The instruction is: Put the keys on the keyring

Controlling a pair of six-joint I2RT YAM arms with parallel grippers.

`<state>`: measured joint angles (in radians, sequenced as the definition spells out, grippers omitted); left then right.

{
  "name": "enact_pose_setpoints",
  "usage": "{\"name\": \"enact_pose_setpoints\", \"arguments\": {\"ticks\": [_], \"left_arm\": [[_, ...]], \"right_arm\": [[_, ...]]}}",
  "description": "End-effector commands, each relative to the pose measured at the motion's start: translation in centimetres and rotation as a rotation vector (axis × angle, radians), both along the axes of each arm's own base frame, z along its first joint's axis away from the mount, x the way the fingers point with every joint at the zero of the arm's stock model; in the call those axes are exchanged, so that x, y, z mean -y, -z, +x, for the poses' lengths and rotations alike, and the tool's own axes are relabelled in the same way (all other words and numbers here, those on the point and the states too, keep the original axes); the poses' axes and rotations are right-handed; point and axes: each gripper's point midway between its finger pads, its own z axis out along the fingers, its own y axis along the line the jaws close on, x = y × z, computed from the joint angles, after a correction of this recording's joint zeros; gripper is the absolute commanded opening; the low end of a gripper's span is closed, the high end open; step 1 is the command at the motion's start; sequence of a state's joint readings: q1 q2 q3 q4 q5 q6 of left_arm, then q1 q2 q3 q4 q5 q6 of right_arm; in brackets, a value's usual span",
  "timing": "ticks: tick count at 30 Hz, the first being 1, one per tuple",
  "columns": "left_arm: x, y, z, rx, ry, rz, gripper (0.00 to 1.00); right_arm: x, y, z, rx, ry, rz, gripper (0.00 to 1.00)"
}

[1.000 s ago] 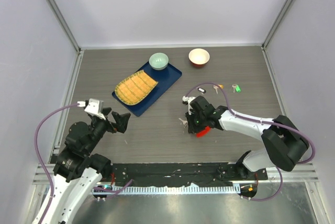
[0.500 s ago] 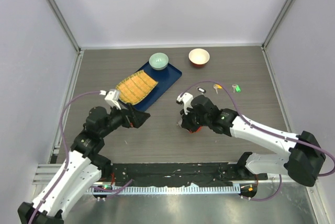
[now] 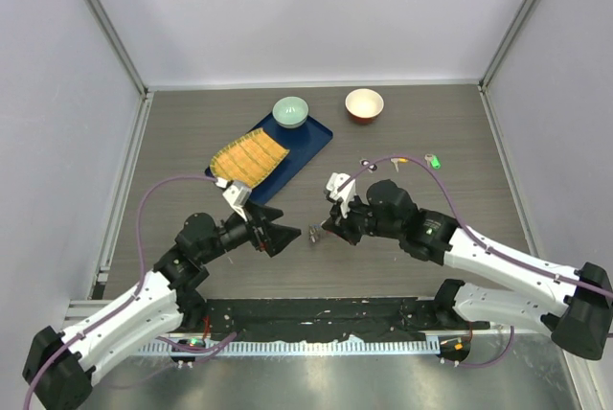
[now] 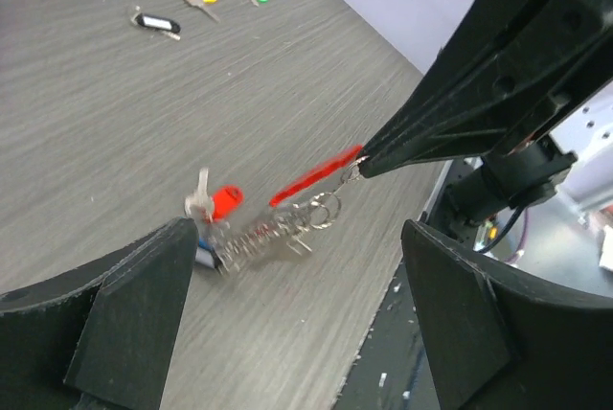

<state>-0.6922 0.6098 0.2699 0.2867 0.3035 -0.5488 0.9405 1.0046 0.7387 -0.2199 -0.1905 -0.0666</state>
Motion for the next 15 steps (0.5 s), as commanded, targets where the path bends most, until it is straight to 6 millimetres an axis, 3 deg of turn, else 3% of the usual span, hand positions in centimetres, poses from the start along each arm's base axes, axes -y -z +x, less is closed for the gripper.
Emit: {"name": "enact_pose_setpoints", "arguments": {"ticks": [1,8,12,15], "left_arm": [[1.2,-3.8,0.4,0.271,0.045,-0.026,0.91],[2.5,-6.4,1.1,0.398,0.090,-0.019,0.88],[3.2,-8.2,1.1,0.455,0.118,-0.044,0.86],[3.8,-8.2,1.3,0.457,0.139,-0.044,0.85]], "right_arm": [[-1.6,-4.5,0.4,0.141,-0.050,0.168,0.01],[-2.4,-7.8,0.8,0.193,-0.010,0.379,0.01],[-1.8,-9.8,1.0,0.207,0.051,0.522,0.01],[-1.4,-10.6,1.0,0.213,0.081,0.590,0.01]]}}
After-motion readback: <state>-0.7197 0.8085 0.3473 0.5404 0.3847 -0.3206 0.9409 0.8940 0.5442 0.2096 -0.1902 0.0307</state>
